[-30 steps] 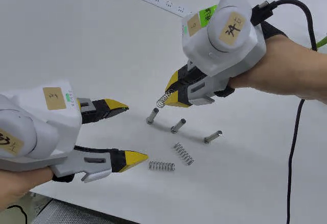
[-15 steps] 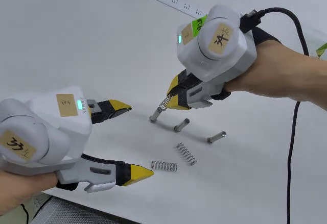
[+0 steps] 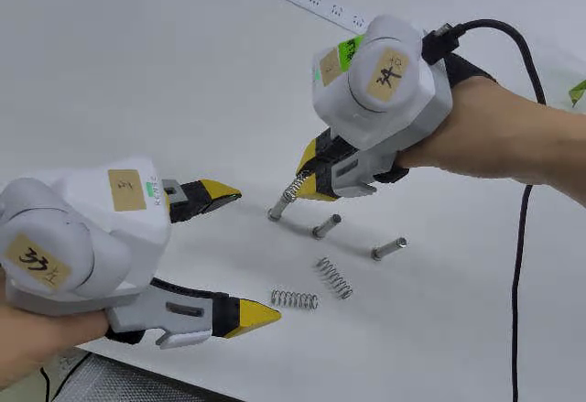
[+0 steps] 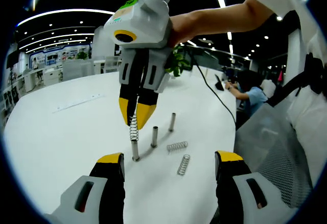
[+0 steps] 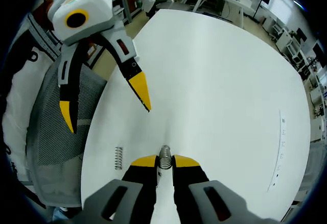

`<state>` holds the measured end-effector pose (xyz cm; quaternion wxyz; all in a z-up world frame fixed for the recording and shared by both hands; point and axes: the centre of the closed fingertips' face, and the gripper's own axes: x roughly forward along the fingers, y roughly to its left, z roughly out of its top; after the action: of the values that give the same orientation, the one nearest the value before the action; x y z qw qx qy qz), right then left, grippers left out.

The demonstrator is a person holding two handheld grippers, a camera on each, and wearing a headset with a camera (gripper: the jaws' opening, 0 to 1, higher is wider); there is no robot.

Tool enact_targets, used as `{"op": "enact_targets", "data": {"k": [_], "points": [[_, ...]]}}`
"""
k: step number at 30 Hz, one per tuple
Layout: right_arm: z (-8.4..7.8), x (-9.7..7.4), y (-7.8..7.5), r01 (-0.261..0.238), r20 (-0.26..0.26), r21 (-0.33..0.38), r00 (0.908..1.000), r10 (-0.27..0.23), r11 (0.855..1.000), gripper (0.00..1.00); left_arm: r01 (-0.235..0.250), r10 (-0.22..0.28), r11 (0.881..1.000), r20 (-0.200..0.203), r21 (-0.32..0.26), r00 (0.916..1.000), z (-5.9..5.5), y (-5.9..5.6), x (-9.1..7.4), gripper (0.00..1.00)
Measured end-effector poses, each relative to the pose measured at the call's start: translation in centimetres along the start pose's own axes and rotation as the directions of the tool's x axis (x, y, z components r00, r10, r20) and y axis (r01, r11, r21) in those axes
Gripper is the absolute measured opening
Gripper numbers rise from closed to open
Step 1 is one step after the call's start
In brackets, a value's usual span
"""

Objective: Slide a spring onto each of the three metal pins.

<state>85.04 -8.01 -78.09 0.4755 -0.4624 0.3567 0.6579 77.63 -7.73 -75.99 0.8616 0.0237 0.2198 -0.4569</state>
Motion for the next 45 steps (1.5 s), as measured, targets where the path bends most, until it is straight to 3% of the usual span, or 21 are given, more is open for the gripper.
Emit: {"op": "enact_targets", "data": {"k": [16, 45], "points": [[-0.1, 1.1, 0.1, -0.002, -0.013, -0.006, 0.9999, 0.002, 1.0, 0.12, 0.006, -0.006, 1.0, 0.005, -0.01, 1.0, 0.0, -0.2, 0.2, 0.72], [-1.2, 4.9, -0.2, 0.015, -0.026, 0.002, 0.9996, -0.015, 1.0, 0.12, 0.007, -0.007, 1.0, 0.01, -0.021, 0.9999, 0.0, -0.1, 0.5, 0.72]]}}
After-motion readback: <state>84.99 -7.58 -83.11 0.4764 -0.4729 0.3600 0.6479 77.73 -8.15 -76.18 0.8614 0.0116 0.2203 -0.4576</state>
